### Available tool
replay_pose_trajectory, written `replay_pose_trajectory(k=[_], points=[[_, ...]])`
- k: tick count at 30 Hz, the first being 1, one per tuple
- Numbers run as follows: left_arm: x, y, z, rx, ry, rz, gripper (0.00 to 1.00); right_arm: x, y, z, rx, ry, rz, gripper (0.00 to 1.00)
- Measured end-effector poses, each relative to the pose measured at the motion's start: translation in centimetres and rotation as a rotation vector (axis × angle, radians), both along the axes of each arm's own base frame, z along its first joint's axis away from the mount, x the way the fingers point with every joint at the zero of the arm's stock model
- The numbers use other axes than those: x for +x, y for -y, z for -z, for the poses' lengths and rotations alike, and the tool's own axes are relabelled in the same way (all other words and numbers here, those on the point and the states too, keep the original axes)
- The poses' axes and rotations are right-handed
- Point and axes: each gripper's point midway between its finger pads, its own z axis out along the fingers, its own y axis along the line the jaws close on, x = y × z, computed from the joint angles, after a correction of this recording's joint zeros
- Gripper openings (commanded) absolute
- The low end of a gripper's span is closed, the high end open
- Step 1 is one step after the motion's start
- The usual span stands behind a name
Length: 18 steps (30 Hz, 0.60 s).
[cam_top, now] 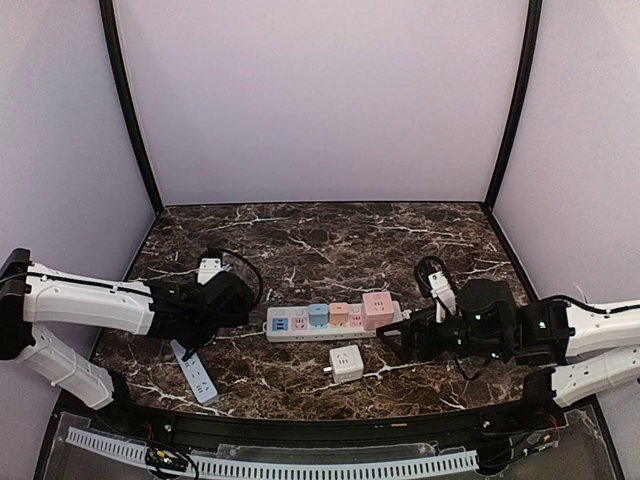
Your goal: Insert the plug
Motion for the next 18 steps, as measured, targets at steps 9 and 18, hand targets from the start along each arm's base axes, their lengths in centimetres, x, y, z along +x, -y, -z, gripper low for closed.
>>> replay_pose_trajectory(k=[9, 18], points=[[2.0, -9.0, 0.8, 0.02, -0.044, -0.28, 0.99, -0.2, -0.2, 0.3, 0.02, -0.006, -0.013, 0.99], [4.1, -13.7, 3.3, 0.025, -0.142, -0.317, 0.98, -0.3, -0.4, 0.5, 0.029, -0.012, -0.021, 0.99]])
